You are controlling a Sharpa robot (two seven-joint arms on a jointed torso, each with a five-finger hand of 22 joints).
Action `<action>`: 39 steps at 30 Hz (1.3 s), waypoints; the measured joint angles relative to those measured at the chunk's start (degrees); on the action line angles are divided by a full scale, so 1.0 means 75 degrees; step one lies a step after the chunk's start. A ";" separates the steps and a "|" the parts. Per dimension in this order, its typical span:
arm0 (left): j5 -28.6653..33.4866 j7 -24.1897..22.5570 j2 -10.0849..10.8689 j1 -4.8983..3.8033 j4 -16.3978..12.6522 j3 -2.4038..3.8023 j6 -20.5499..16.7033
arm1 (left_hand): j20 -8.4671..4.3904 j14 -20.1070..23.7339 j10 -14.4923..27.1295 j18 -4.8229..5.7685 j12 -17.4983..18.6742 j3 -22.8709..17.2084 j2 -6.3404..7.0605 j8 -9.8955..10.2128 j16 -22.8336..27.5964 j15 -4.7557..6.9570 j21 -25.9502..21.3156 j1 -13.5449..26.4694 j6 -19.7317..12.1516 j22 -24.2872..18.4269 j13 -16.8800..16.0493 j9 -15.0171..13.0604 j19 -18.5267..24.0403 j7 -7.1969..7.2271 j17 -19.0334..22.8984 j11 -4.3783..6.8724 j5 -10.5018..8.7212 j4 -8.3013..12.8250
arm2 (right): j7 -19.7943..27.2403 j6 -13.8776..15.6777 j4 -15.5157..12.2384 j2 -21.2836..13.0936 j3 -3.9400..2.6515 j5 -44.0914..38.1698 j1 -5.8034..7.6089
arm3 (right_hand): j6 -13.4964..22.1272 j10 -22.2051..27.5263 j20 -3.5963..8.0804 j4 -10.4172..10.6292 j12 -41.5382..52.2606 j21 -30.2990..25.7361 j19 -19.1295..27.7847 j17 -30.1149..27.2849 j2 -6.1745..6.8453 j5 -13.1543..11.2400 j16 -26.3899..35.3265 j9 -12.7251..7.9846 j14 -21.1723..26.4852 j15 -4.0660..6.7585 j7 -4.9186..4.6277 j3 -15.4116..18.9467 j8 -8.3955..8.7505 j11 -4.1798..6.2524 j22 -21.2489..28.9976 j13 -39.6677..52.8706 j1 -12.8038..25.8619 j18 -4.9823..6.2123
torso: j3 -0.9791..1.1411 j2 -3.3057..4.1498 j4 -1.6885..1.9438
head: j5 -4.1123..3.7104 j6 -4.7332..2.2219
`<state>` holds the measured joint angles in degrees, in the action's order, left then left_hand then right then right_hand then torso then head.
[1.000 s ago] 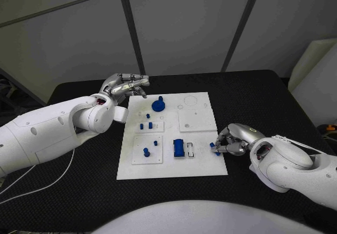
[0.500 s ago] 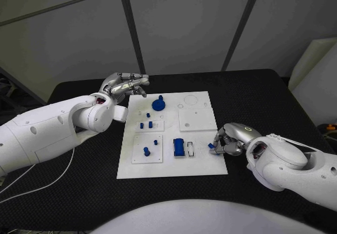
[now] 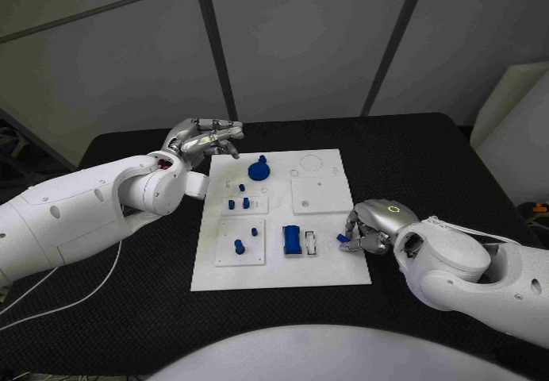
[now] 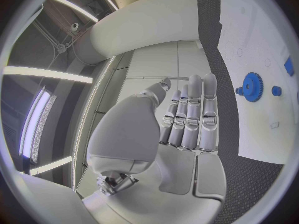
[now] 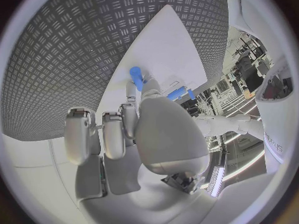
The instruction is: Assemble the parts on the task board
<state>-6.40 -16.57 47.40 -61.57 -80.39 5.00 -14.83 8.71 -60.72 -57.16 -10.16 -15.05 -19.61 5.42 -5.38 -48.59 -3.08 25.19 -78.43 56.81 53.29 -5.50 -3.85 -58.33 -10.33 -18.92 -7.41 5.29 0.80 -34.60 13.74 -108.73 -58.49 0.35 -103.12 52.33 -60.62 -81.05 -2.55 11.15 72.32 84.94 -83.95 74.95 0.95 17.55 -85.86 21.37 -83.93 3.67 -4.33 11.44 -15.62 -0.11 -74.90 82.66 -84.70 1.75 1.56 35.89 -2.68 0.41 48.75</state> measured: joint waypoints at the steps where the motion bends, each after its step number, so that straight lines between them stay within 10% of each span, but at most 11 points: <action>1: 0.0000 0.0000 0.0001 0.0000 -0.0001 0.0000 0.0000 | 0.0000 0.0000 0.0000 0.0001 0.0000 0.0000 0.0000 0.0000 0.0000 0.0000 0.0000 0.0000 0.0000 0.0000 0.0000 0.0000 0.0000 0.0000 0.0000 0.0000 0.0000 0.0000 | -0.0005 -0.0014 -0.0007 0.0002 0.0000 -0.0018 0.0000 | -0.0003 0.0000 0.0000 0.0008 0.0000 0.0000 0.0000 0.0001 0.0000 0.0035 0.0000 -0.0001 0.0000 0.0000 0.0003 -0.0009 0.0006 0.0000 0.0000 0.0000 0.0000 0.0000 | 0.0000 0.0000 0.0000 | 0.0000 0.0000; 15: 0.0000 0.0000 0.0013 0.0002 -0.0004 0.0000 0.0002 | 0.0000 0.0000 0.0000 0.0001 0.0000 0.0000 0.0000 0.0000 0.0000 0.0000 0.0000 0.0000 0.0000 0.0000 0.0000 0.0000 0.0000 0.0000 -0.0001 0.0000 0.0000 0.0000 | -0.0158 0.0348 -0.0232 -0.0148 0.0017 0.0980 -0.0012 | -0.0105 -0.0031 0.0112 0.0080 0.0000 0.0000 -0.0002 -0.0001 -0.0072 0.1543 0.0000 0.0054 0.0013 0.0100 0.0141 -0.0658 0.0041 0.0086 -0.0006 0.0000 -0.0072 0.0001 | -0.0004 -0.0001 0.0000 | 0.0025 -0.0013; 39: 0.0000 0.0000 0.0047 0.0003 -0.0050 0.0000 0.0001 | 0.0000 0.0000 -0.0001 0.0001 0.0000 0.0000 0.0000 0.0000 0.0000 0.0000 0.0000 0.0000 0.0000 0.0000 0.0000 0.0000 0.0000 0.0000 -0.0002 0.0001 0.0000 0.0000 | -0.0056 0.2066 -0.0302 0.0438 0.0088 0.2986 -0.0100 | -0.0106 -0.0031 0.0111 0.0294 0.0029 0.0000 -0.0002 -0.0002 -0.0104 0.1319 0.0000 0.0135 0.0014 0.0100 0.0142 -0.0816 0.0010 0.0086 -0.0004 0.0000 -0.0056 0.0001 | -0.0010 0.0006 0.0010 | 0.0167 -0.0005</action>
<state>-6.40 -16.57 47.75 -61.55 -80.77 5.00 -14.83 8.71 -60.72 -57.17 -10.16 -15.05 -19.61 5.42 -5.38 -48.59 -3.08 25.19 -78.43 56.81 53.29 -5.50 -3.85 -58.33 -10.33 -18.94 -7.40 5.29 0.80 -35.02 29.24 -110.99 -55.21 1.01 -80.72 51.58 -61.42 -81.28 -1.72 13.36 72.54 84.94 -83.96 74.93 0.17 27.44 -85.86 22.39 -83.82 4.42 -3.26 5.32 -15.54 0.54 -74.93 82.66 -85.12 1.76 1.49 35.93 -2.60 1.66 48.71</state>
